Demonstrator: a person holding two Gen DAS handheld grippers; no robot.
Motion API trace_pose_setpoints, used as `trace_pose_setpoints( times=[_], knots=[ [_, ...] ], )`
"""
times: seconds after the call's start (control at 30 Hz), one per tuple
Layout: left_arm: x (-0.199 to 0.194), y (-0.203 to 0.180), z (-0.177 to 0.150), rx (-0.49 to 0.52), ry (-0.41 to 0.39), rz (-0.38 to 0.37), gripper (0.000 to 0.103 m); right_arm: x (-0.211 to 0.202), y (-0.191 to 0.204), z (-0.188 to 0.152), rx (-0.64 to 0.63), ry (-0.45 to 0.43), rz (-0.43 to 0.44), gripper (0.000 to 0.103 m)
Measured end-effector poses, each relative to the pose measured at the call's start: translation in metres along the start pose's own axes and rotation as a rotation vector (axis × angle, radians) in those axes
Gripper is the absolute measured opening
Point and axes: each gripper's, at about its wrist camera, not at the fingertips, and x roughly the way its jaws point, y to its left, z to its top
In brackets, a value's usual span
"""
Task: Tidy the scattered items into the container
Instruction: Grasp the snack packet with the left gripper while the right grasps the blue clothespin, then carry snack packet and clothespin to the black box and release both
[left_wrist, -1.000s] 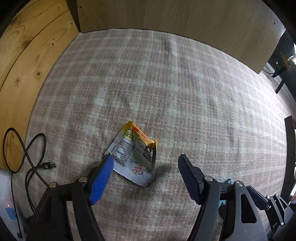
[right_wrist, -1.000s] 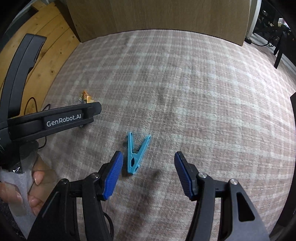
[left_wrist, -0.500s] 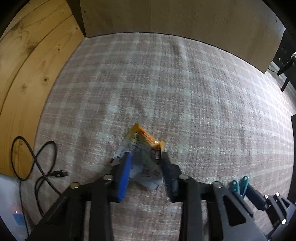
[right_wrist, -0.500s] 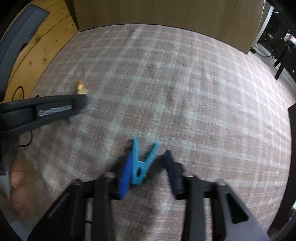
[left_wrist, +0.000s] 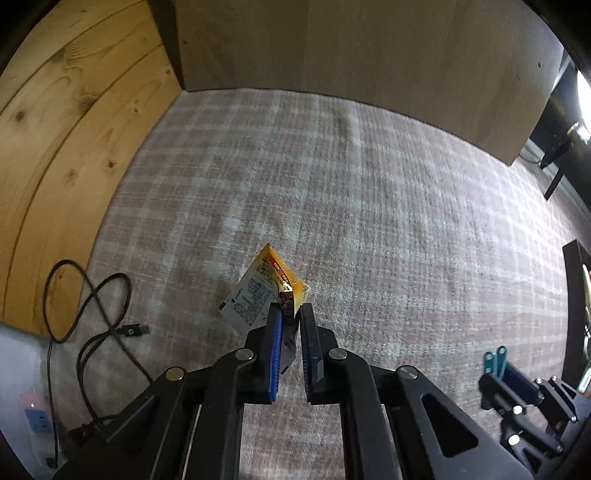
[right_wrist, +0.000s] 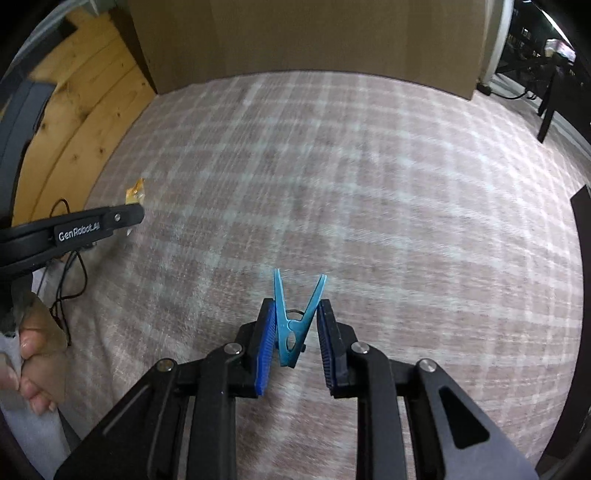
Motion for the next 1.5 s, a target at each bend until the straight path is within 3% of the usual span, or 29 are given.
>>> trace_pose_setpoints(
  times=[0.27, 0.5, 0.7, 0.97, 1.13, 1.3, 1.5],
  knots=[
    [-0.044, -0.011, -0.005, -0.051, -0.069, 0.010, 0.008, -0.042, -0.050, 0.014, 0.009, -0.063, 0.031, 0.022],
    [-0.084, -0.092, -0.010, 0.015, -0.115, -0.020, 0.008, -0.070, -0.114, 0.011, 0.035, -0.104, 0.048, 0.022],
    [-0.115, -0.209, -0.019, 0.126, -0.151, -0.116, 0.008, -0.106, -0.183, 0.003, 0.068, -0.141, 0.014, 0.022],
    [-0.126, -0.352, -0.038, 0.296, -0.152, -0.256, 0.008, -0.160, -0.310, -0.018, 0.170, -0.196, -0.072, 0.022],
    [-0.137, -0.440, -0.059, 0.405, -0.149, -0.318, 0.008, -0.173, -0.374, -0.029, 0.253, -0.221, -0.136, 0.022],
    [-0.146, -0.504, -0.077, 0.487, -0.132, -0.367, 0.008, -0.197, -0.438, -0.052, 0.329, -0.236, -0.177, 0.022],
    [-0.148, -0.556, -0.090, 0.549, -0.113, -0.397, 0.008, -0.210, -0.482, -0.072, 0.376, -0.234, -0.210, 0.022]
  ],
)
